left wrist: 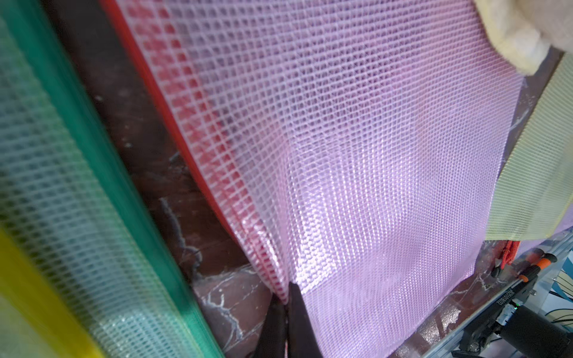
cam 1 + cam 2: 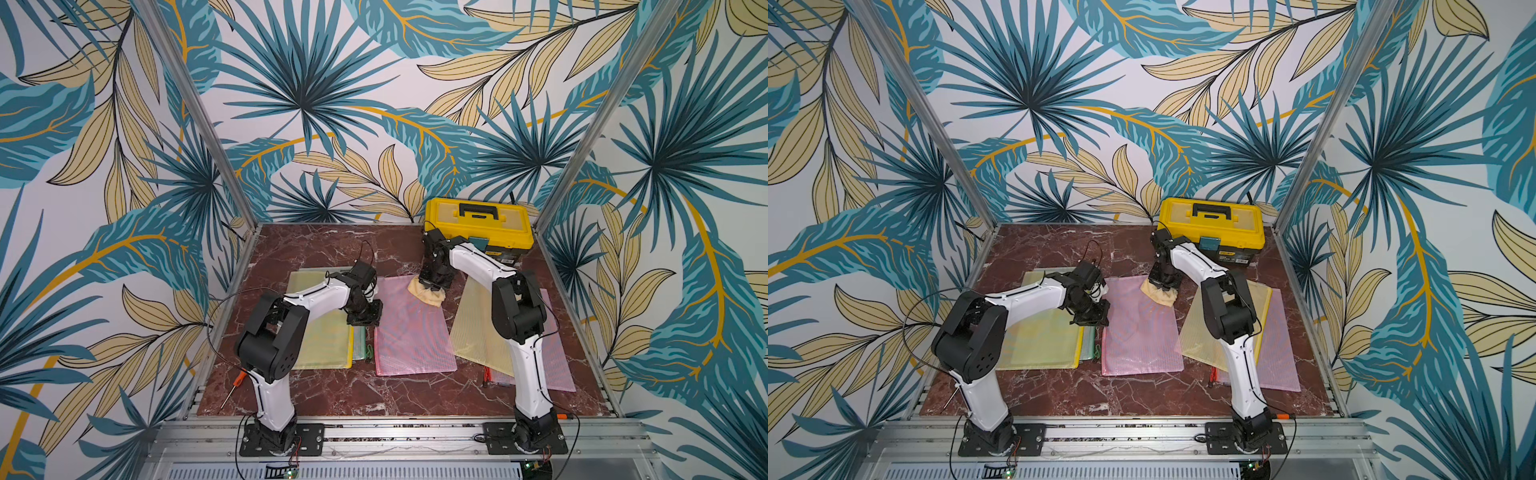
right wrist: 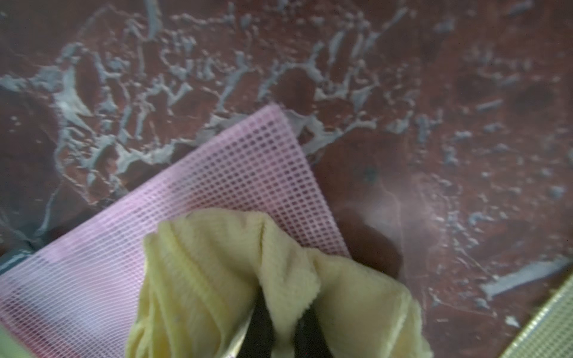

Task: Wipe the document bag
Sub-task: Wipe the dirt from the document bag.

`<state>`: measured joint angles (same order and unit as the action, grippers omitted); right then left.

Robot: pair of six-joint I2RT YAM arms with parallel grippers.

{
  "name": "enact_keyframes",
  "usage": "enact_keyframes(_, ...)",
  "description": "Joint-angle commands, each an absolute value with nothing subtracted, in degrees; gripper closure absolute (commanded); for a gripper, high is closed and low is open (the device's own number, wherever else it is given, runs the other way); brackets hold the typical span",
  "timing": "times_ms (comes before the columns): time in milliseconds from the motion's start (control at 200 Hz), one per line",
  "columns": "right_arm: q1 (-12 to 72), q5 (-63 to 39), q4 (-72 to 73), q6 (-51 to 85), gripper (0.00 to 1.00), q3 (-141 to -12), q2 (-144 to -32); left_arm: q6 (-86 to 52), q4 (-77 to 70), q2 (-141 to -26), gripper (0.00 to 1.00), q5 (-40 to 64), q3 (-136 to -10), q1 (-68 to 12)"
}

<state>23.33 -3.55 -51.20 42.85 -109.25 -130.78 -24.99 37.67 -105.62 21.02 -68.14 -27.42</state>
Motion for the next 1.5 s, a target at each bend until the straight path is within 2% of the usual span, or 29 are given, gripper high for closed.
enact_keyframes(0, 30.8, -9.1, -49.7, 44.8, 1.00, -113.3, -134.3, -23.3, 38.7, -104.1, 1.00, 21.5, -67.5, -27.6)
enact_keyframes(155, 34.8, -12.6, -49.0, 46.2, 1.00, -121.6, -140.1, -23.1, 38.8, -105.1, 1.00, 21.7, -66.9, -27.6)
enact_keyframes(295, 33.8, -13.3, -47.4, 47.9, 1.00, -121.2, -141.1, -23.4, 38.7, -105.2, 1.00, 21.1, -66.2, -27.6)
enact_keyframes(556, 21.5, -7.2, -47.6, 44.9, 1.00, -103.4, -130.8, -24.4, 38.6, -104.6, 1.00, 18.8, -65.0, -27.4)
enact_keyframes(651, 19.7, -3.0, -48.6, 43.7, 1.00, -98.2, -126.4, -24.9, 38.4, -105.5, 1.00, 19.1, -65.2, -27.3)
enact_keyframes(771, 23.5, -4.6, -47.2, 44.4, 1.00, -97.7, -125.2, -25.5, 38.1, -106.4, 1.00, 19.1, -66.1, -27.2)
enact_keyframes(1011, 35.3, -12.2, -43.6, 48.3, 1.00, -105.6, -132.2, -26.6, 38.0, -107.5, 1.00, 19.0, -67.5, -26.9)
enact_keyframes(1167, 33.6, -11.5, -39.5, 49.6, 1.00, -95.9, -127.2, -27.3, 37.9, -107.2, 1.00, 18.7, -67.1, -26.5)
enact_keyframes(1367, 22.8, -7.1, -38.6, 46.8, 1.00, -77.0, -113.6, -28.5, 37.1, -106.8, 1.00, 18.6, -66.6, -25.3)
enact_keyframes(1492, 22.2, -4.4, -42.9, 44.6, 1.00, -76.9, -111.2, -29.4, 36.2, -106.8, 1.00, 19.8, -67.1, -24.8)
